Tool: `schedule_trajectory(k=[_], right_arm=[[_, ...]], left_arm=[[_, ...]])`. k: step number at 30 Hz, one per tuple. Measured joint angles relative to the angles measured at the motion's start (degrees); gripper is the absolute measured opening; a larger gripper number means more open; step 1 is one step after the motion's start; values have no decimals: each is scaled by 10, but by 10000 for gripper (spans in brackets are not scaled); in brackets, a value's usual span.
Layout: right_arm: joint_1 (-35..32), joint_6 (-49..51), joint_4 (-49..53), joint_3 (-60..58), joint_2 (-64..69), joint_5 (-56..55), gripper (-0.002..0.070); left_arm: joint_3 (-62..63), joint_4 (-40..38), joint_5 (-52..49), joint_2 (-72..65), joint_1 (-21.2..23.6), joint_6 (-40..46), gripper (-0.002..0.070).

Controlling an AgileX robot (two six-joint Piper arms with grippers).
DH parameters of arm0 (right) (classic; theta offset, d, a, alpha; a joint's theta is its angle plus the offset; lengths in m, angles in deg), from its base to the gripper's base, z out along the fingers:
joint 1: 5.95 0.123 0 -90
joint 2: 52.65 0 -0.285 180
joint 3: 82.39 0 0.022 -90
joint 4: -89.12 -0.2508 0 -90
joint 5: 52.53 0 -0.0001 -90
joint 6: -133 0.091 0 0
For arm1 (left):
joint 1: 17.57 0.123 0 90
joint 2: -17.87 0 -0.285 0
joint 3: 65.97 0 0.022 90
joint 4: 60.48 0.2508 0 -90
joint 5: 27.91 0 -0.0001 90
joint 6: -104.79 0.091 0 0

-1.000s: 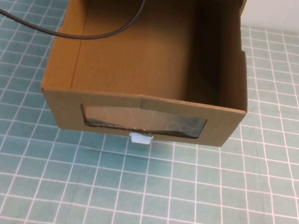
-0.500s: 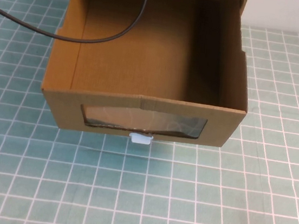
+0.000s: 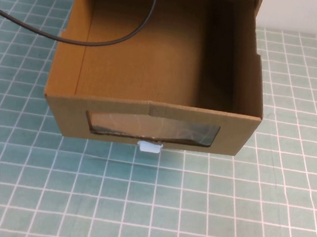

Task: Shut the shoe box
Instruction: Close the shoe box with your right arm

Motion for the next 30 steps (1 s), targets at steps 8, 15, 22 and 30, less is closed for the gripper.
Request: schedule_trajectory(k=[8,15,22,30], right_arm=[[0,-72,88,213,248,211,-11],[34,-127,91,344,422,236,-11],[231,-85,129,430,521,149,-11],[361,-54,164,518,653,46,-11]], left_arm=[[1,0,-5,0,0,0,-5],[2,0,-7,0,0,0,-5],[2,-2,-7,0,0,0,-5],[2,-3,-7,0,0,-8,-5]])
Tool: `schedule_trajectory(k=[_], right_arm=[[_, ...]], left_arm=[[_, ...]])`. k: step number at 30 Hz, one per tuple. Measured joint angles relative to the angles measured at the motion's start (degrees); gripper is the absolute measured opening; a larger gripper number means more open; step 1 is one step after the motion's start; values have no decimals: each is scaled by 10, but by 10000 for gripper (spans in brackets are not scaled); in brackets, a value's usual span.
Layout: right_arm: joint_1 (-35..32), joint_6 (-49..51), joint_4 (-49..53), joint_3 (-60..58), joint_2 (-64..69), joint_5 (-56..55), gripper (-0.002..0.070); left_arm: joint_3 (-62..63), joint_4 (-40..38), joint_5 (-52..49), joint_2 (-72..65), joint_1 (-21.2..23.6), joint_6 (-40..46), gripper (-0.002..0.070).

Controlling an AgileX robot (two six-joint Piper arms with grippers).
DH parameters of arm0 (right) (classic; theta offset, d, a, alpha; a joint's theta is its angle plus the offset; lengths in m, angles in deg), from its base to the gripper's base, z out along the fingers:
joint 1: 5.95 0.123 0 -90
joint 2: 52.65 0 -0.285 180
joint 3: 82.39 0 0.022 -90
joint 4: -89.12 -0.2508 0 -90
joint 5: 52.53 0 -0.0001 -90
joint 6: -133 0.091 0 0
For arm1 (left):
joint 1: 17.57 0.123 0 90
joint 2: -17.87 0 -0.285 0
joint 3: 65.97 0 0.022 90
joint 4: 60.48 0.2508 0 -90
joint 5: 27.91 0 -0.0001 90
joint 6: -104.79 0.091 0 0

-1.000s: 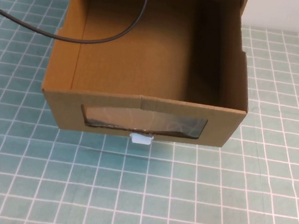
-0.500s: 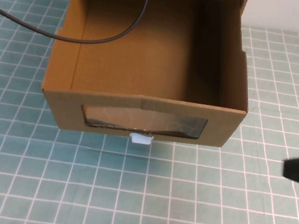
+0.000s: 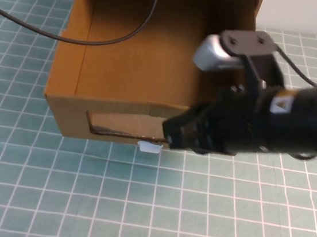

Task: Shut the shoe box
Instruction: Close the shoe box with your right arm

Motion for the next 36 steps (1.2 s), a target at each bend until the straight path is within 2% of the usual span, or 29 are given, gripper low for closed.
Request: schedule_trajectory(k=[8,18,30,36], right_arm=[[0,0,17,85,99,-8,-11],[0,-1,28,145,147,-25,-11],[-61,-7,21,186,166,-51,-11],[-70,-7,13,214,178,-9,-11]], left_arm=[[0,0,0,0,0,-2,-5],[0,0,0,0,0,-5,-5],[0,0,0,0,0,-6,-5],[0,0,0,0,0,-9,-5]])
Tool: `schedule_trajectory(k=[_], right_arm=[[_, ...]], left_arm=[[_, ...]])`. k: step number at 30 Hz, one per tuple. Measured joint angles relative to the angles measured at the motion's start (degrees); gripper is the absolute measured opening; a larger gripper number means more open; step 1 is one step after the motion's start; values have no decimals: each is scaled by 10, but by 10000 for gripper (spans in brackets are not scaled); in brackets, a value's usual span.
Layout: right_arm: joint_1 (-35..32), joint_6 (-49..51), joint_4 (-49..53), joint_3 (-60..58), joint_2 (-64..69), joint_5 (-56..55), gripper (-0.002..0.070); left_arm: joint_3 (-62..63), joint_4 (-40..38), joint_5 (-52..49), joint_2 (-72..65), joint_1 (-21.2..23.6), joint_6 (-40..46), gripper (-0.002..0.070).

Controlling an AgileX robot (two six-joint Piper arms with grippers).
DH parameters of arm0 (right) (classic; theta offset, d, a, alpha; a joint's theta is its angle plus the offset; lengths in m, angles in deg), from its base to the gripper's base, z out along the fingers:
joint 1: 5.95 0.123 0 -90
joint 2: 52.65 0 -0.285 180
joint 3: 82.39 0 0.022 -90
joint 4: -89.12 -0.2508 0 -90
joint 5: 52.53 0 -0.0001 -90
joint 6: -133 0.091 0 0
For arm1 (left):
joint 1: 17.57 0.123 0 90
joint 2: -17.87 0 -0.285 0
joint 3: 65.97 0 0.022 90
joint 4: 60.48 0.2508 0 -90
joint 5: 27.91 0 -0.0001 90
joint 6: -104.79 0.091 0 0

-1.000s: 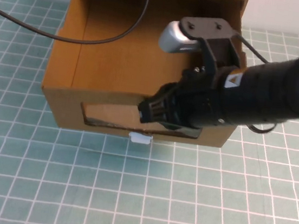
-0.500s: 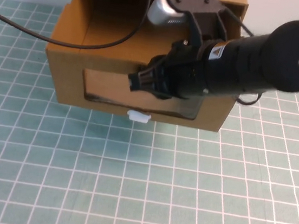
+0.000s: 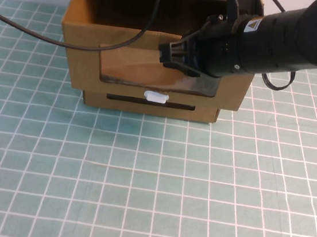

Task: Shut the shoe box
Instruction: Close the shoe box with your right arm

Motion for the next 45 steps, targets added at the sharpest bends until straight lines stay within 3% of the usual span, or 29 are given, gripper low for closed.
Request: schedule_trajectory(k=[6,27,38,45], right_arm=[[-1,0,-7,4,1,-18,-11],[-4,0,-16,31,91,-234,-11],[-21,0,-19,136,163,-187,-11],[-22,0,-19,140,126,-60,-11]], left_arm=[[0,0,0,0,0,-3,-5],[1,0,0,0,0,-4,-5],[1,0,0,0,0,-4,-5],[1,8,-10,24,0,-4,-5]])
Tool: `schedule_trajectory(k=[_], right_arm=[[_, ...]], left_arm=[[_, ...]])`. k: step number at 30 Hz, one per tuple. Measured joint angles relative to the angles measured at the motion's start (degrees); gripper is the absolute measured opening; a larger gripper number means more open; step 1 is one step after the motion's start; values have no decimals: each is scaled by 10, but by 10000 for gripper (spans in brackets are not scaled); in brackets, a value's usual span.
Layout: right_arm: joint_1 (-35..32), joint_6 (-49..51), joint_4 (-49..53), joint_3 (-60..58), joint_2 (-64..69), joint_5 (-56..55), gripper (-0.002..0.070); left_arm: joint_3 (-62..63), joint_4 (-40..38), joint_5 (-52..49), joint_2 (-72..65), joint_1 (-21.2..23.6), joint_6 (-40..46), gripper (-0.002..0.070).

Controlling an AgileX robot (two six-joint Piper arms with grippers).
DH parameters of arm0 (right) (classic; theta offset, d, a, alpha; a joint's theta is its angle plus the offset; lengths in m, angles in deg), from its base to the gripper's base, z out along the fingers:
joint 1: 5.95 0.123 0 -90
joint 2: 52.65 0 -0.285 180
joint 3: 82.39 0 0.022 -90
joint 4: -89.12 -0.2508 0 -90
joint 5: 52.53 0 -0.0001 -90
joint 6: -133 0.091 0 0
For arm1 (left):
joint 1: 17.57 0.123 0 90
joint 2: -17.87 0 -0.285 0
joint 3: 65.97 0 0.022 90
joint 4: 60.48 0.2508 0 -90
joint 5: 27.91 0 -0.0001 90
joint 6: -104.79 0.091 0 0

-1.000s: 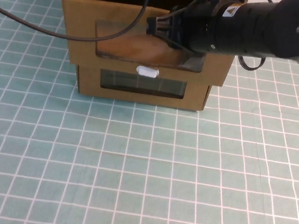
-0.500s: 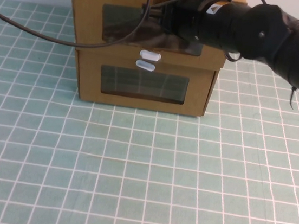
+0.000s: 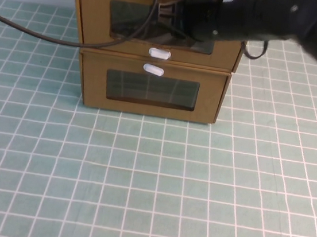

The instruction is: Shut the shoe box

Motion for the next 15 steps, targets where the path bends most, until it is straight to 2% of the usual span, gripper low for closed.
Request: schedule_trajectory(k=[5,8,15], right_arm=[[0,2,7,-1,-83,88,-11],[0,25,25,-23,-151,127,-11],[42,140,164,-209,-383,160,-11]], left_arm=[[-12,35,-22,65,0,-32,-5],[-65,39,-4,129,0,-37,-5],[-321,25,113,335,0,-24,-5]])
